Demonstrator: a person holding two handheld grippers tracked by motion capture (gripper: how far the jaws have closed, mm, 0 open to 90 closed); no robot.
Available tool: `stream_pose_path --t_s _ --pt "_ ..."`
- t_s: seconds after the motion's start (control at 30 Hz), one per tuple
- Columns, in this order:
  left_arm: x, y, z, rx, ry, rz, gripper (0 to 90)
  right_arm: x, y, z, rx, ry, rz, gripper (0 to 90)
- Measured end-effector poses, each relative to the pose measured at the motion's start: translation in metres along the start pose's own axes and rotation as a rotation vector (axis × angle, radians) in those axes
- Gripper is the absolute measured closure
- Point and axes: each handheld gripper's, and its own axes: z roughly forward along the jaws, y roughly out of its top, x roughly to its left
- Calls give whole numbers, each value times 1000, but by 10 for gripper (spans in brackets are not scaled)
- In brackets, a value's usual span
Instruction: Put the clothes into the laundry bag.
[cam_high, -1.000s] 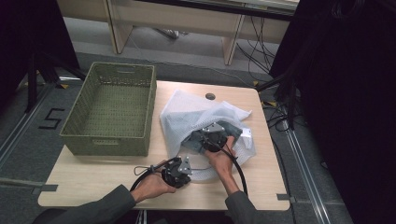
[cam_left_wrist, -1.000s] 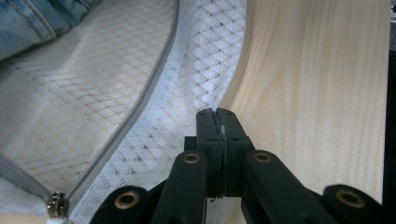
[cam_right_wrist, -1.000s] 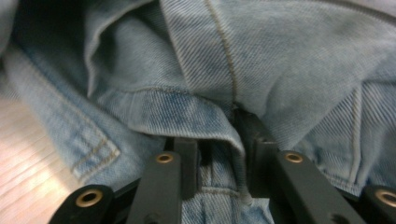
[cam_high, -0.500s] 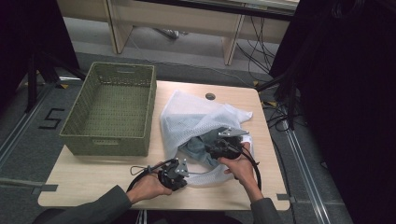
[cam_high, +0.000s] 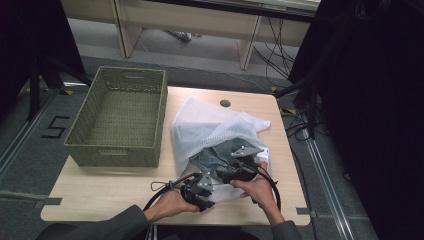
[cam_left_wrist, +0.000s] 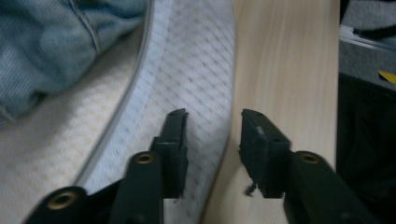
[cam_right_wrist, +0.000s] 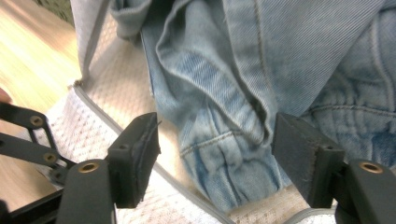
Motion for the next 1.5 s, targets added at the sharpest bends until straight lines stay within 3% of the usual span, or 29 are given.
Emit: stream_pose_path --t_s 0.1,0.17,0.2,0.23,0.27,0.33,0.4,0.43,0.47,0.5,0.53,0.57,0.63,0.67,0.7,0.77,0.8,0.9,1.1,1.13,1.17,1.2,1.23,1.37,1.47,1.5 --pt "2 -1 -1 9 24 -28 795 -2 -3 7 25 3 -56 317" --pt "3 -2 -4 20 32 -10 850 3 -6 10 49 4 -21 300" --pt "2 -2 -4 30 33 0 865 4 -7 12 72 1 -37 301" --pt "0 -3 -4 16 36 -28 873 7 -7 13 82 -2 -43 304" --pt "2 -2 -7 51 32 19 876 8 -7 13 94 -8 -58 316" --pt "-1 -5 -6 15 18 -24 878 12 -8 17 93 -28 -66 407" --pt "-2 -9 -10 32 21 -18 879 18 -7 18 125 -30 -76 489" --pt "-3 -11 -12 42 22 -20 879 19 -8 21 114 -29 -95 526" --pt "-2 -11 -14 47 25 -10 878 22 -6 20 154 -29 -130 557" --pt "-3 -12 -14 46 27 -17 877 25 -5 21 157 -27 -146 603" --pt "-3 -12 -15 46 25 -16 877 30 -4 24 153 -21 -138 623" --pt "-2 -12 -14 46 19 -11 877 32 -2 26 172 -38 -174 637" --pt "-3 -12 -14 45 26 -2 877 35 2 33 170 -64 -188 666" --pt "-4 -12 -14 46 26 -9 877 35 4 37 146 -86 -183 685" --pt "-4 -12 -14 46 26 -15 877 35 7 39 155 -85 -170 700" --pt "-5 -12 -13 35 28 -28 877 29 14 46 125 -119 -180 717" --pt "-4 -12 -15 52 27 -10 877 27 17 50 120 -132 -183 724" --pt "-5 -12 -13 36 28 -26 878 20 29 64 82 -195 -154 734" --pt "-6 -12 -14 34 27 -20 876 -10 44 83 2 -310 -116 730" --pt "-4 -12 -15 57 26 2 876 -12 45 84 -1 -302 -116 729" --pt "-5 -12 -14 31 29 -13 875 -15 45 84 -12 -292 -111 726" --pt "-5 -12 -14 35 28 -15 874 -14 45 83 -5 -278 -95 717" --pt "-5 -12 -14 35 27 -15 873 -15 44 83 -12 -266 -112 707" --pt "-6 -12 -13 34 23 -32 867 -11 39 73 -15 -207 -48 669" --pt "-5 -11 -14 52 23 -13 861 -10 36 62 -20 -151 -56 667" --pt "-5 -12 -14 42 22 -26 859 -8 35 59 -14 -140 -57 666"
